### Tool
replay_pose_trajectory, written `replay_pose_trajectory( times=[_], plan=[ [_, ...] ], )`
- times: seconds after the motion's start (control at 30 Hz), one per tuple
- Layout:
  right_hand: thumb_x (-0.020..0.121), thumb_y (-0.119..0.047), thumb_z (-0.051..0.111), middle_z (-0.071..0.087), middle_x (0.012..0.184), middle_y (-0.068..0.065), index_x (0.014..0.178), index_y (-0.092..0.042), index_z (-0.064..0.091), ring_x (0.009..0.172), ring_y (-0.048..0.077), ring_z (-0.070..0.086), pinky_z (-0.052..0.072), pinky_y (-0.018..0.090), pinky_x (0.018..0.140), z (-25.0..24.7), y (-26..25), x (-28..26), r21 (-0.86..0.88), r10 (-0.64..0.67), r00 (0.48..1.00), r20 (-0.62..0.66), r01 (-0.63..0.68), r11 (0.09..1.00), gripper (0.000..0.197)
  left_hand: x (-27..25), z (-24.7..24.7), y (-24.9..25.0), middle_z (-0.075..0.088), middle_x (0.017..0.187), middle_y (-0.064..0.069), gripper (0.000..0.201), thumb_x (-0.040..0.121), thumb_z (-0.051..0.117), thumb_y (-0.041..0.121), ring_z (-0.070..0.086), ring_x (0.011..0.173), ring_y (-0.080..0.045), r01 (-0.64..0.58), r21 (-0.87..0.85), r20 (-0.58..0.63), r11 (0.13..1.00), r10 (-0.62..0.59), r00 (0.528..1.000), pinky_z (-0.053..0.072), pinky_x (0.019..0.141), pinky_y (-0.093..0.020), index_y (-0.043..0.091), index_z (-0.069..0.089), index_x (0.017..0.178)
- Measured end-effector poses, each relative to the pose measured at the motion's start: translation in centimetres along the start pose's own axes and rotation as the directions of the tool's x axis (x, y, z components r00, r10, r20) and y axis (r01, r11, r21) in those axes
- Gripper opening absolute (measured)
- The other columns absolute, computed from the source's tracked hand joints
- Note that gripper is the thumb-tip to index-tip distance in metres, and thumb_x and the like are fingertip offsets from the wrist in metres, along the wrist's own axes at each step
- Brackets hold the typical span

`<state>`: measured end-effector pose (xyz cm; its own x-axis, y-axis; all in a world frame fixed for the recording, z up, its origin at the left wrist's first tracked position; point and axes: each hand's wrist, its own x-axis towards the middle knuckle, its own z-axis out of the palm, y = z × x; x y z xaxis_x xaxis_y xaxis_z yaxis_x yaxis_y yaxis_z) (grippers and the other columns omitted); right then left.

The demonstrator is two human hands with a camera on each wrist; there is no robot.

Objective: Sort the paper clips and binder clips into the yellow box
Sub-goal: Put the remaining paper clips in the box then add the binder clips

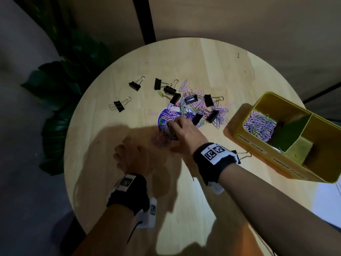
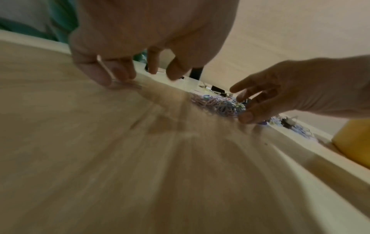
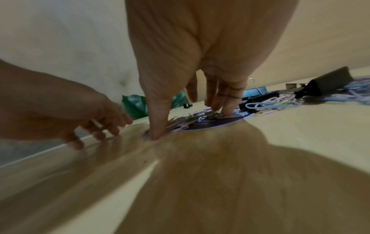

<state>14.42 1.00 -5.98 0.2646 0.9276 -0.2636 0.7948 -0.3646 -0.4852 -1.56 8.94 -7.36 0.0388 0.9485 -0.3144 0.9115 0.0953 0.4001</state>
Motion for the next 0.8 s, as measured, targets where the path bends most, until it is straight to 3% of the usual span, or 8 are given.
replay_pose_trajectory(
  times=[0.07,0.2,0.27,0.33,0.43,0.57,0.7,0.8],
  plan=[
    [0.061,-0.038,0.084,0.038,0.132,0.019,0.143,-0.008,0.032,0.118,0.034,0.038,0.041,0.042,0.097,0.3,-0.4,0.2,-0.046,0.029,0.997,0.067,-0.026,0.999,0.102,-0.5,-0.1,0.5,0.036,0.133,-0.023,0.045,0.083,0.050,0.014,0.034,0.120,-0.040,0.057,-0.006,0.041,0.998,-0.057,0.998,0.029,0.099,-0.048,0.010,0.044,0.127],
    [0.061,-0.035,0.083,0.037,0.132,0.018,0.145,-0.009,0.029,0.120,0.033,0.037,0.040,0.039,0.100,0.7,-1.1,0.2,-0.045,0.045,0.994,0.103,-0.041,0.998,0.103,-0.7,2.2,1.9,0.061,0.097,-0.026,0.039,0.079,0.038,0.026,0.054,0.092,-0.042,-0.294,-0.086,0.144,0.952,0.304,0.942,0.043,0.084,-0.045,0.001,0.060,0.099],
    [0.064,-0.029,0.080,0.038,0.129,0.017,0.141,-0.008,0.033,0.118,0.032,0.039,0.041,0.037,0.099,0.6,-1.1,0.1,-0.006,0.059,0.995,0.078,-0.059,0.998,0.093,-0.3,2.4,3.0,0.063,0.089,-0.023,0.027,0.078,0.042,0.019,0.058,0.085,-0.040,-0.366,-0.145,0.196,0.919,0.389,0.900,0.047,0.076,-0.041,0.003,0.061,0.092],
    [0.067,-0.032,0.079,0.038,0.126,0.015,0.138,-0.010,0.035,0.117,0.031,0.039,0.042,0.037,0.098,0.3,-0.8,0.0,0.017,0.100,0.994,0.037,-0.101,0.995,0.086,1.0,1.7,4.0,0.063,0.092,-0.023,0.022,0.077,0.049,0.008,0.059,0.088,-0.038,-0.419,-0.132,0.177,0.899,0.437,0.882,0.045,0.077,-0.038,0.005,0.062,0.094],
    [0.071,-0.047,0.074,0.037,0.126,0.018,0.141,-0.006,0.030,0.115,0.032,0.039,0.040,0.038,0.099,0.0,-1.0,-0.2,-0.014,0.172,0.985,0.004,-0.172,0.985,0.093,3.9,0.7,5.3,0.056,0.119,-0.021,0.054,0.066,0.048,0.007,0.052,0.109,-0.038,-0.596,-0.055,0.175,0.801,0.595,0.784,0.041,0.092,-0.038,0.008,0.057,0.120],
    [0.087,-0.042,0.060,0.043,0.122,0.021,0.141,0.003,0.027,0.111,0.036,0.044,0.040,0.039,0.095,1.1,-1.9,0.6,-0.121,0.200,0.977,-0.075,-0.208,0.971,0.077,6.4,-0.2,7.8,0.023,0.153,-0.003,0.069,0.080,0.050,0.010,0.023,0.135,-0.030,-0.627,0.176,0.504,0.759,0.478,0.719,0.029,0.109,-0.044,0.026,0.027,0.144],
    [0.090,-0.043,0.053,0.046,0.121,0.019,0.131,0.004,0.040,0.109,0.035,0.041,0.034,0.042,0.093,1.3,-2.6,1.4,-0.101,0.216,0.976,0.001,-0.215,0.971,0.063,5.2,0.3,6.8,0.047,0.129,-0.012,0.046,0.086,0.046,0.034,0.042,0.113,-0.033,-0.752,0.133,0.496,0.645,0.614,0.614,0.040,0.097,-0.044,0.013,0.053,0.127],
    [0.092,-0.030,0.051,0.045,0.122,0.020,0.123,-0.002,0.051,0.113,0.037,0.042,0.036,0.041,0.095,1.4,-2.5,1.6,-0.005,0.267,0.963,0.029,-0.267,0.964,0.042,3.8,1.1,5.6,0.055,0.108,-0.017,0.029,0.080,0.061,0.014,0.054,0.096,-0.034,-0.744,0.039,0.460,0.667,0.649,0.606,0.045,0.086,-0.041,0.007,0.063,0.109]
  ],
)
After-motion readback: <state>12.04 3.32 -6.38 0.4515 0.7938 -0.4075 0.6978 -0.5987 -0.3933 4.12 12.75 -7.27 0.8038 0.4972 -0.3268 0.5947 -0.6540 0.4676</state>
